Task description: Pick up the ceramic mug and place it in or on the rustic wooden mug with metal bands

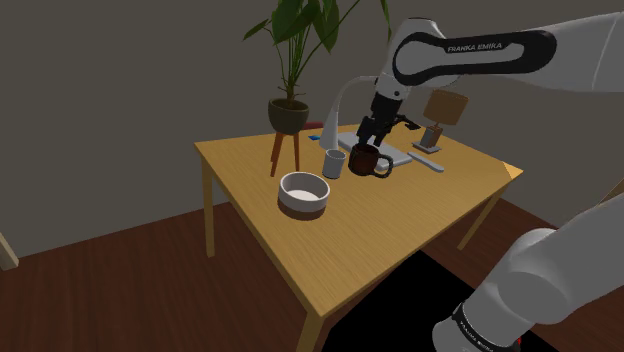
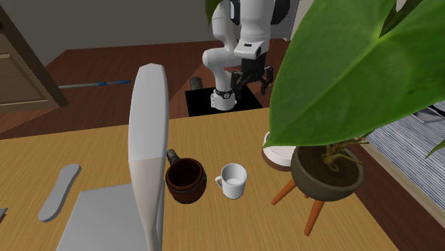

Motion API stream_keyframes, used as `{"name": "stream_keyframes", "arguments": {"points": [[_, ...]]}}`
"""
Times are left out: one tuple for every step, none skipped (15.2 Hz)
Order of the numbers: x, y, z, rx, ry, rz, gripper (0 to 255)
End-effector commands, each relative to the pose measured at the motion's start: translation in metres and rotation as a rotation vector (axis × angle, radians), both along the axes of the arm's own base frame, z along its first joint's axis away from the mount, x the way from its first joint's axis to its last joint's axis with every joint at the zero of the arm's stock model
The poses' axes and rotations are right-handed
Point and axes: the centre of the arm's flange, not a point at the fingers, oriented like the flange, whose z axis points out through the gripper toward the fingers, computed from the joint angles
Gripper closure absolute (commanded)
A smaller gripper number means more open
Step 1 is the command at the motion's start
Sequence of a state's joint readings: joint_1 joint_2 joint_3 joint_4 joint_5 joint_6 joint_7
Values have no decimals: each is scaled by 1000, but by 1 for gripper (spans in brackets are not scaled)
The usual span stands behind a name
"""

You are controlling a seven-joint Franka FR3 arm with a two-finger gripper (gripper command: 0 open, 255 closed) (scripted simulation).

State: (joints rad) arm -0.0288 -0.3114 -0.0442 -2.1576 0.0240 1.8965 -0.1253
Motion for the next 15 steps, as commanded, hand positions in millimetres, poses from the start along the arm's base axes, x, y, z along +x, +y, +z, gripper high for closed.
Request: {"name": "stream_keyframes", "arguments": {"points": [[22,-5,-14,-11,6,-5,0],[33,-8,-21,-16,9,-7,0],[44,-11,-28,-21,12,-10,0],[55,-14,-35,-26,15,-12,0],[66,-18,-42,-31,18,-14,0],[77,-21,-49,-36,22,-17,0],[88,-24,-56,-41,25,-19,0],[99,-27,-63,-46,28,-22,0],[110,-31,-71,-51,31,-24,0],[120,-34,-78,-56,34,-27,0],[131,-38,-85,-61,37,-29,0],[142,-42,-92,-66,40,-31,0],[152,-45,-99,-71,43,-34,0],[163,-49,-106,-76,46,-36,0],[174,-53,-113,-81,49,-39,0]]}}
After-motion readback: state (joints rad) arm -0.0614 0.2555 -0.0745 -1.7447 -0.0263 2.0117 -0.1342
